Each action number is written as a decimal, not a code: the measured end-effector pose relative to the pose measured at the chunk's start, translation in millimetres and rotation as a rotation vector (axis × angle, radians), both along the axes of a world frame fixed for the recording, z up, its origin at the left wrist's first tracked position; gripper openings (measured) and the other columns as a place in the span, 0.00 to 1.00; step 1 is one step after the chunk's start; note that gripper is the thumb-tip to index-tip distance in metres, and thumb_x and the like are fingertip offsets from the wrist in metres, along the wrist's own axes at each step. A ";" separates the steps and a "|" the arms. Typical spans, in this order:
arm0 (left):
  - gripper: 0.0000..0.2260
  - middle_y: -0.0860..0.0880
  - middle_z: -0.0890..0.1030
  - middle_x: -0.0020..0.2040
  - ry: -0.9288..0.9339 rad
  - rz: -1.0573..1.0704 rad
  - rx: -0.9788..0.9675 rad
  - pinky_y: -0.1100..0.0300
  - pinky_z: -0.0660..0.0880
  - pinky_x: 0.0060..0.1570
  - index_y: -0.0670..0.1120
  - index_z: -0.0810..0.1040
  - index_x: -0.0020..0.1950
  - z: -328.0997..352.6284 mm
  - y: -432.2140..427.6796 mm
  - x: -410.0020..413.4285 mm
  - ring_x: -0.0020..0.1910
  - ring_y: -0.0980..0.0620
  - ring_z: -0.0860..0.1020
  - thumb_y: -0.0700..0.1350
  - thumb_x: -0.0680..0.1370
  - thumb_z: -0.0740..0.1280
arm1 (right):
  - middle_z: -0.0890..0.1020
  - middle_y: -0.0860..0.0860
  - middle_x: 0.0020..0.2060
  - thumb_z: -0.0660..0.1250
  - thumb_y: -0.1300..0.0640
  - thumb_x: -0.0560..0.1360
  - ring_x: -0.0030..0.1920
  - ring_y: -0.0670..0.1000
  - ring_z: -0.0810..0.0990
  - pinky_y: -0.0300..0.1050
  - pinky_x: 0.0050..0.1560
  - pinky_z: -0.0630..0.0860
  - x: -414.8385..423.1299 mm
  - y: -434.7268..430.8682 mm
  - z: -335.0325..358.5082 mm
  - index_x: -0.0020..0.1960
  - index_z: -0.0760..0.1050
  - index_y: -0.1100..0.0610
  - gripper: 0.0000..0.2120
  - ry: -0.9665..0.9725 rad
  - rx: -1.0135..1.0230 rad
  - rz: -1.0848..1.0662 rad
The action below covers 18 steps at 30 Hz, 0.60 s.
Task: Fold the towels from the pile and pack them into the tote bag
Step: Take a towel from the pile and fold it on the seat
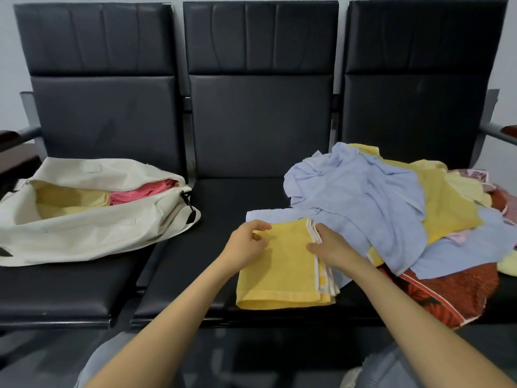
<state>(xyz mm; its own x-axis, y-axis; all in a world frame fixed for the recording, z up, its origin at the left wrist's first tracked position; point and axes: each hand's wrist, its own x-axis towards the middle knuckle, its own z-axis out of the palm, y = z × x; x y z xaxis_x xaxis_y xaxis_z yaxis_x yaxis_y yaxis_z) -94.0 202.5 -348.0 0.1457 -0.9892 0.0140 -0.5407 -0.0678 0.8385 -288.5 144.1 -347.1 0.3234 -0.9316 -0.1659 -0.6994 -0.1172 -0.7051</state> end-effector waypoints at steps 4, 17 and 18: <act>0.21 0.50 0.61 0.74 -0.537 -0.083 0.029 0.52 0.58 0.70 0.52 0.69 0.70 -15.7 8.2 6.6 0.73 0.47 0.56 0.55 0.79 0.64 | 0.75 0.54 0.43 0.58 0.59 0.81 0.47 0.57 0.76 0.47 0.41 0.67 1.5 -3.7 -10.4 0.54 0.64 0.57 0.04 0.150 -0.120 -0.006; 0.29 0.52 0.37 0.78 -0.767 -0.175 0.275 0.42 0.42 0.74 0.57 0.42 0.78 -43.8 19.4 -7.4 0.77 0.46 0.39 0.64 0.80 0.43 | 0.76 0.56 0.61 0.62 0.30 0.70 0.60 0.56 0.76 0.51 0.59 0.74 -1.8 -5.5 -24.4 0.65 0.71 0.58 0.37 0.296 0.024 -0.086; 0.29 0.52 0.37 0.78 -0.758 -0.173 0.277 0.42 0.42 0.74 0.57 0.42 0.78 -43.6 19.1 -7.1 0.77 0.46 0.40 0.65 0.80 0.43 | 0.77 0.55 0.61 0.63 0.29 0.65 0.60 0.55 0.76 0.52 0.60 0.74 -2.4 -6.5 -24.2 0.66 0.71 0.55 0.40 0.258 0.039 -0.073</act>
<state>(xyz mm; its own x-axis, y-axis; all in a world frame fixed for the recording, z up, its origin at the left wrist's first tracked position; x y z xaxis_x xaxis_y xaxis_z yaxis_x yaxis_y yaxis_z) -101.2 221.6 -391.6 0.0397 -0.9789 -0.2002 -0.9749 -0.0818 0.2070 -290.9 137.5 -371.3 0.1984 -0.9422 -0.2699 -0.8620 -0.0367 -0.5056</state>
